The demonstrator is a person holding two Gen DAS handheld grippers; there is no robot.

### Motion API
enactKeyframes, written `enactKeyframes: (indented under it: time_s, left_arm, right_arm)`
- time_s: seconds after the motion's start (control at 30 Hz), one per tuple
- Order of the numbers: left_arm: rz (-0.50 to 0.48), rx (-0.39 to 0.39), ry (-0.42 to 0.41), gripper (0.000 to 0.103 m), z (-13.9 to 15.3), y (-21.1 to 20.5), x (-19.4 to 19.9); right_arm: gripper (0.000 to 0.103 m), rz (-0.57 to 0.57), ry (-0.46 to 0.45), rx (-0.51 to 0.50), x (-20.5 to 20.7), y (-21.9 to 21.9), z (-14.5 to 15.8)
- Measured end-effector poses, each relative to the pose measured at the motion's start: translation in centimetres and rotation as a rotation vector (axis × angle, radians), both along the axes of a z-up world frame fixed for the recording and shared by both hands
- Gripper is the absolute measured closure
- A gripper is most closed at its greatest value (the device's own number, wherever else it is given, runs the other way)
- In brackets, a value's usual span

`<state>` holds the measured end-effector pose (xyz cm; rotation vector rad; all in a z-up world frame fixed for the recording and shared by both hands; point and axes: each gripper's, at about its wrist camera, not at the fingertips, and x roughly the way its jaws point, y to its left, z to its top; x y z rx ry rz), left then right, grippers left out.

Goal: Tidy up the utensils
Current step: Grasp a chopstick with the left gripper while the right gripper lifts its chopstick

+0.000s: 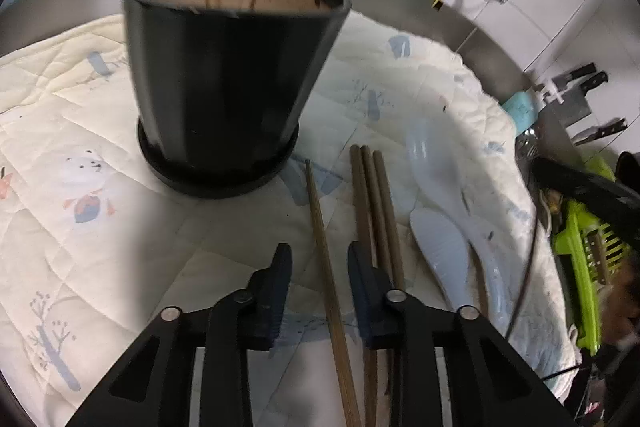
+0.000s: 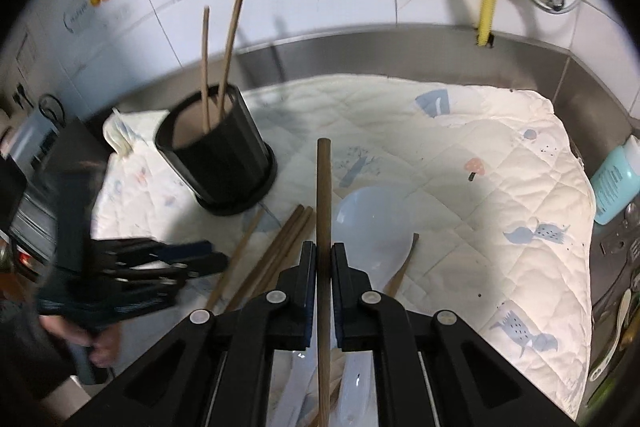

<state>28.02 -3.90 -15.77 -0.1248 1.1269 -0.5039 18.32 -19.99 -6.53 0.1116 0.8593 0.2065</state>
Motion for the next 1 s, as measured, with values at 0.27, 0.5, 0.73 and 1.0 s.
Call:
enactKeyframes:
  time_s: [0.27, 0.5, 0.73, 1.0]
  left_arm:
    - [-0.024, 0.080, 0.010, 0.083, -1.0, -2.5, 0.9]
    - [-0.045, 0.201, -0.025, 0.094, -1.0, -4.5, 0.9]
    - [-0.014, 0.096, -0.034, 0.096, -0.1, -3.4, 0.3]
    - [0.016, -0.023, -0.169, 0.097, 5.0, -1.5, -2.5]
  right_arm:
    - [0.093, -0.014, -0.069, 0.041, -2.0, -0.3, 1.9]
    - [0.093, -0.027, -0.101, 0.068, -3.5, -0.9, 2.4]
    - [0.093, -0.034, -0.127, 0.089, -4.8, -1.5, 3.0]
    - [0.093, -0.035, -0.166, 0.114, -5.9, -1.8, 4.0]
